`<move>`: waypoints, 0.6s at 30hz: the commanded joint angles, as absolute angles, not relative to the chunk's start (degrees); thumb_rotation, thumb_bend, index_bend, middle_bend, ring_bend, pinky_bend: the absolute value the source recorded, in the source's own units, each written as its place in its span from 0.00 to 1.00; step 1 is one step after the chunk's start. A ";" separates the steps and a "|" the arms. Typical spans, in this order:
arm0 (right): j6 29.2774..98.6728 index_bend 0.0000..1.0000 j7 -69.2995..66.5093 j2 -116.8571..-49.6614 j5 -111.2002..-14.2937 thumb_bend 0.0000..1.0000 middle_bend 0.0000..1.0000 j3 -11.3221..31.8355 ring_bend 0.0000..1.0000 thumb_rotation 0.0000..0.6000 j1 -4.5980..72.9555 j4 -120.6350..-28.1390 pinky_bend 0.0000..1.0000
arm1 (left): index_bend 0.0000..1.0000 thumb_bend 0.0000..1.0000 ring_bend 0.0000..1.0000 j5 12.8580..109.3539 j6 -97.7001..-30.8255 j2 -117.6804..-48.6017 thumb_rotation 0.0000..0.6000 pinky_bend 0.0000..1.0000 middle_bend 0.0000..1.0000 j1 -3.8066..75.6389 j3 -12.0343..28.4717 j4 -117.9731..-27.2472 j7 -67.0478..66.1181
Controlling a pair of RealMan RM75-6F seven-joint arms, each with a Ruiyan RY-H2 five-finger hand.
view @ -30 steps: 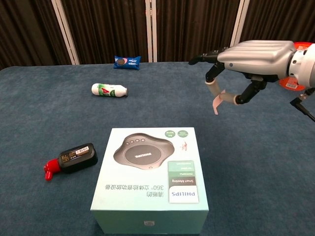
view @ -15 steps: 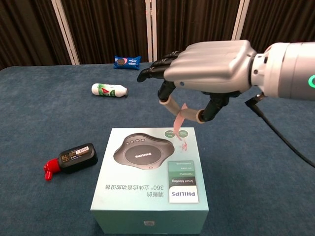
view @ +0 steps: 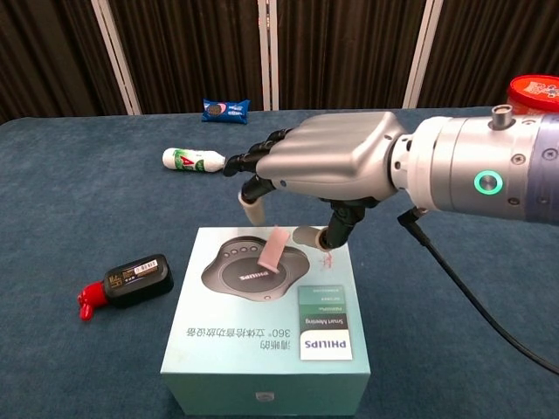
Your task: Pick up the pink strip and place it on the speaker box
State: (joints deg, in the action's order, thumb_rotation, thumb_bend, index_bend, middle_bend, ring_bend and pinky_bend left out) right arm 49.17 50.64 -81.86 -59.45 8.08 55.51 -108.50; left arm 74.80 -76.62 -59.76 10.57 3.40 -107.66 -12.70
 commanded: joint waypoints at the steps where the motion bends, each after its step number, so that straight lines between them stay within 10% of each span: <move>1: 50.53 0.15 51.38 -81.51 -58.49 0.28 0.00 7.41 0.00 1.00 56.17 -109.29 0.00 | 0.00 0.00 0.00 74.81 -76.58 -59.73 1.00 0.00 0.00 10.57 3.35 -107.67 -12.61; 18: 65.88 0.16 27.88 -64.52 -88.09 0.28 0.00 1.48 0.00 1.00 45.61 -104.32 0.00 | 0.00 0.12 0.00 77.07 -73.23 -58.90 1.00 0.00 0.00 12.93 3.62 -107.31 -9.37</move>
